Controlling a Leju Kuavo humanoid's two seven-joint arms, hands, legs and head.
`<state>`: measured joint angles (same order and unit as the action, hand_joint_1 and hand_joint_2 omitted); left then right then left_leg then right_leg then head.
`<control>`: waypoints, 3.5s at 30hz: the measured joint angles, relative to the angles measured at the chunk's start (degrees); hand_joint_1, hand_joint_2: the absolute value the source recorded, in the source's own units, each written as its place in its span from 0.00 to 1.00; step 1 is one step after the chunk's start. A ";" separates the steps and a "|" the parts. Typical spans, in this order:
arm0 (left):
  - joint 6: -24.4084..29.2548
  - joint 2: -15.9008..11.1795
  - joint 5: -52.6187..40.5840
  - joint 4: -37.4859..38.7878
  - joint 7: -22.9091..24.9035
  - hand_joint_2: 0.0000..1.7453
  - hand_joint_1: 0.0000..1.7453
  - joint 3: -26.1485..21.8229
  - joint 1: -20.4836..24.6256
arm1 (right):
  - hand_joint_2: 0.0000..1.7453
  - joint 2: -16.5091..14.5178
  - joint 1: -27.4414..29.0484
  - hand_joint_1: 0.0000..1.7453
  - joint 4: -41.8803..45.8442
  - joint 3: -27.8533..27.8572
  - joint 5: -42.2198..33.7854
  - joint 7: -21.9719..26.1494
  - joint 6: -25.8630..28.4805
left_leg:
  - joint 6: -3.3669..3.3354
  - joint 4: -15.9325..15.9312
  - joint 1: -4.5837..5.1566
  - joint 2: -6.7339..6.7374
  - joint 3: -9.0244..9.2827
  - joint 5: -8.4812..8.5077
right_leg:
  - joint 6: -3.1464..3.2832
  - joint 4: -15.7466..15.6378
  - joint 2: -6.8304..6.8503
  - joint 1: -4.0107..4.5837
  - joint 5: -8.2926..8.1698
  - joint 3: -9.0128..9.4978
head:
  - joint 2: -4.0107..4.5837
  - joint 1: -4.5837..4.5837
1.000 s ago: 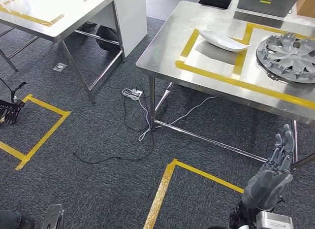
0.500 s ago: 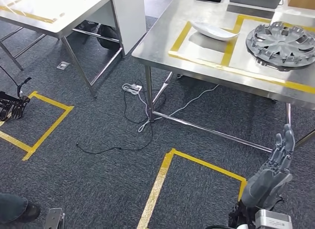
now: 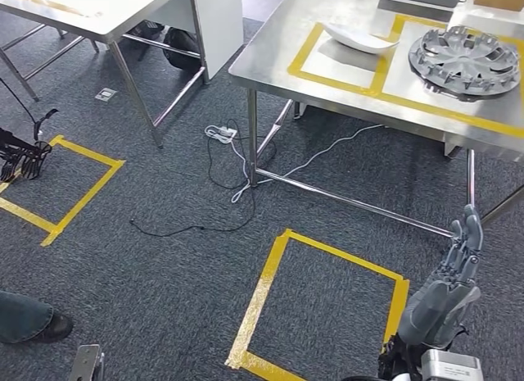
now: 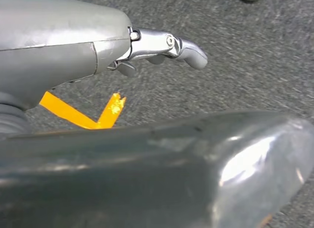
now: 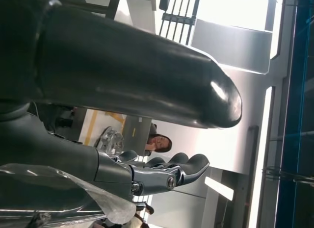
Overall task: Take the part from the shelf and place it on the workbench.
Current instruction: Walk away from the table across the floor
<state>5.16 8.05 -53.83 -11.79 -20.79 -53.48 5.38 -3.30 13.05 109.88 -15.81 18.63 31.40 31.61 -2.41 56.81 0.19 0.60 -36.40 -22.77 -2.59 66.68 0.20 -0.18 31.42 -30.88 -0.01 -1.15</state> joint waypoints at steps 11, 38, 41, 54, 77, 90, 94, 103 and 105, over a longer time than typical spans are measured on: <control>-0.02 -0.22 -0.01 0.01 -0.04 0.00 0.00 -0.04 -0.25 | 0.00 0.02 -0.33 0.00 -0.03 -0.21 0.29 -0.39 0.10 | 2.95 15.12 -0.37 -0.33 -4.59 -9.70 | 2.86 -12.47 0.31 0.07 -2.41 3.89 | 0.01 0.51; 0.00 -0.49 0.00 -0.02 -0.17 0.00 0.00 -0.28 0.01 | 0.00 0.02 -0.68 0.00 -0.14 -0.30 1.03 -0.54 0.56 | 1.87 1.23 -0.18 0.05 -2.22 1.91 | -0.14 -11.55 -0.47 -0.52 1.83 6.11 | 0.01 0.08; 0.00 -0.49 0.00 -0.02 -0.17 0.00 0.00 -0.28 0.01 | 0.00 0.02 -0.65 0.00 -0.14 -0.30 1.06 -0.54 0.56 | 1.92 1.20 -0.21 0.04 -2.22 1.99 | -0.06 -11.50 -0.48 -0.50 1.81 6.09 | 0.01 0.08; 0.44 -0.54 -0.23 0.01 -0.17 0.00 0.00 -0.42 -0.48 | 0.00 0.02 -0.08 0.00 -0.16 -0.46 2.55 -1.44 1.31 | 0.14 1.77 1.23 2.49 4.63 -3.89 | 2.04 -10.89 6.17 0.50 -1.02 3.60 | 0.01 0.34; 0.52 -0.17 -0.66 0.03 -0.26 0.00 0.00 -0.99 -0.16 | 0.00 0.56 0.00 0.00 -0.31 -0.65 2.61 -1.80 1.54 | 3.67 18.20 -0.74 -1.28 -4.94 -10.94 | 2.26 -8.87 2.26 -1.11 -1.89 0.71 | 0.01 0.68; 0.55 -0.30 -0.66 0.03 -0.31 0.00 0.00 -1.12 -0.14 | 0.00 0.61 -0.21 0.00 -0.31 -0.72 2.63 -1.87 1.50 | 0.23 1.03 0.13 -0.41 3.21 -3.90 | -0.13 2.20 0.40 -0.83 4.87 -4.32 | 0.00 0.20; 0.55 -0.31 -0.64 0.03 -0.31 0.00 0.00 -1.19 -0.29 | 0.00 0.73 -0.01 0.00 -0.38 -0.72 2.62 -1.90 1.53 | -0.20 1.12 0.83 -3.53 2.95 -3.57 | 0.90 4.20 -0.60 -0.21 2.92 -5.68 | 0.01 0.18; 0.53 0.16 -0.61 0.04 -0.31 0.00 0.00 -1.26 -0.37 | 0.00 0.77 0.34 0.00 -0.01 -0.73 3.10 -1.58 2.04 | 1.94 4.33 0.61 -4.99 0.38 -4.64 | 2.63 -10.45 -2.21 -0.26 -2.71 1.50 | 0.01 0.55; 0.53 0.22 -0.61 0.05 -0.31 0.00 0.00 -1.27 -0.15 | 0.00 0.76 0.49 0.00 0.03 -0.73 3.14 -1.55 2.08 | 2.78 11.21 0.15 -2.07 -2.77 -8.36 | 2.80 -10.69 -0.33 -0.31 -2.70 1.77 | 0.00 0.77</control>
<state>5.69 8.27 -54.45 -11.74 -21.09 -54.75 5.23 -2.54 13.54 109.91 -16.53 21.78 29.85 33.69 0.38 68.02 0.34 -1.47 -39.17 -31.13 0.21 55.99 -0.14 -0.49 28.72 -29.11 -0.01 -0.38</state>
